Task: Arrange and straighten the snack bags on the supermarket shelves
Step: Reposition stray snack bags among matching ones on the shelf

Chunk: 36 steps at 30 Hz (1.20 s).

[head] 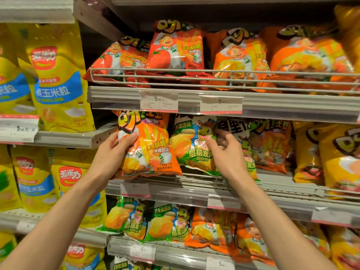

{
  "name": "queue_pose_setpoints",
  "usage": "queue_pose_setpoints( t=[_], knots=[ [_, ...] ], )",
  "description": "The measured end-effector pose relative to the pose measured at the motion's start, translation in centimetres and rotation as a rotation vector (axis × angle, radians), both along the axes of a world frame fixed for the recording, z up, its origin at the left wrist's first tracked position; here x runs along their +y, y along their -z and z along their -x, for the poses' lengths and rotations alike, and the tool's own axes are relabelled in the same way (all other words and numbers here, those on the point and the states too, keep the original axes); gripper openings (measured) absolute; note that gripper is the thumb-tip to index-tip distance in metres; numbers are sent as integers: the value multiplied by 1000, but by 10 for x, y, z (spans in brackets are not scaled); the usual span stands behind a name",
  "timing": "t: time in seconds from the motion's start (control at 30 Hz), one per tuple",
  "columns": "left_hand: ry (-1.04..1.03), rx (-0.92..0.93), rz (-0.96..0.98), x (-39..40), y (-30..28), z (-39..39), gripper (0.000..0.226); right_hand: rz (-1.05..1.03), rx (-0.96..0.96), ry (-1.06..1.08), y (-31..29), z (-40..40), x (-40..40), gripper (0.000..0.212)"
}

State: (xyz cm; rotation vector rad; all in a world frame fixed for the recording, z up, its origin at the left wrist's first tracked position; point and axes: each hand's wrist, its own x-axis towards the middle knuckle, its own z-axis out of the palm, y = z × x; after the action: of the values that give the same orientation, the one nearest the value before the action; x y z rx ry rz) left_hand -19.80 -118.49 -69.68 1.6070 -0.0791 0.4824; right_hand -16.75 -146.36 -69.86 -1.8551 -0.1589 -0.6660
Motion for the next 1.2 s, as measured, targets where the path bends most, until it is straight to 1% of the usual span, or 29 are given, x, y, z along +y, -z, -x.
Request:
queue_pose_setpoints(
  t=[0.2,0.3,0.4,0.57,0.6,0.67,0.7,0.8,0.87,0.9,0.97,1.07,1.13,1.2],
  knots=[
    [-5,17,-6,-2,0,-1,41,-44,0,-11,-4,-13,9,46],
    [12,15,-7,-6,3,-2,37,-31,-23,26,-6,-8,5,46],
    [19,12,-25,-12,6,-2,33,-13,-41,68,-9,-2,-19,46],
    [-5,-8,-83,-24,5,-9,19,-44,-66,119,-10,12,-67,49],
    [-11,-5,-107,-27,3,-11,21,-47,-69,122,-9,15,-74,48],
    [-25,-3,-168,-32,1,-20,32,-84,-61,109,-6,22,-85,48],
    [-42,-13,-210,-35,0,-26,38,-107,-57,98,-4,24,-91,44],
    [-86,-36,-325,-51,-6,-40,56,-132,-55,81,3,28,-101,22],
    [-80,-15,-373,-64,-8,-48,67,-156,-38,82,7,29,-104,21],
    [-75,-21,-381,-70,-7,-52,67,-175,-26,74,8,29,-105,20],
    [-72,-40,-382,-80,-8,-58,55,-197,-8,66,11,30,-108,18],
    [-126,-33,-442,-87,-7,-64,39,-214,2,77,13,33,-109,24],
    [-102,-11,-500,-84,-2,-69,39,-217,12,77,12,34,-110,28],
    [-47,20,-479,-79,6,-69,49,-213,30,71,11,34,-110,31]
  ],
)
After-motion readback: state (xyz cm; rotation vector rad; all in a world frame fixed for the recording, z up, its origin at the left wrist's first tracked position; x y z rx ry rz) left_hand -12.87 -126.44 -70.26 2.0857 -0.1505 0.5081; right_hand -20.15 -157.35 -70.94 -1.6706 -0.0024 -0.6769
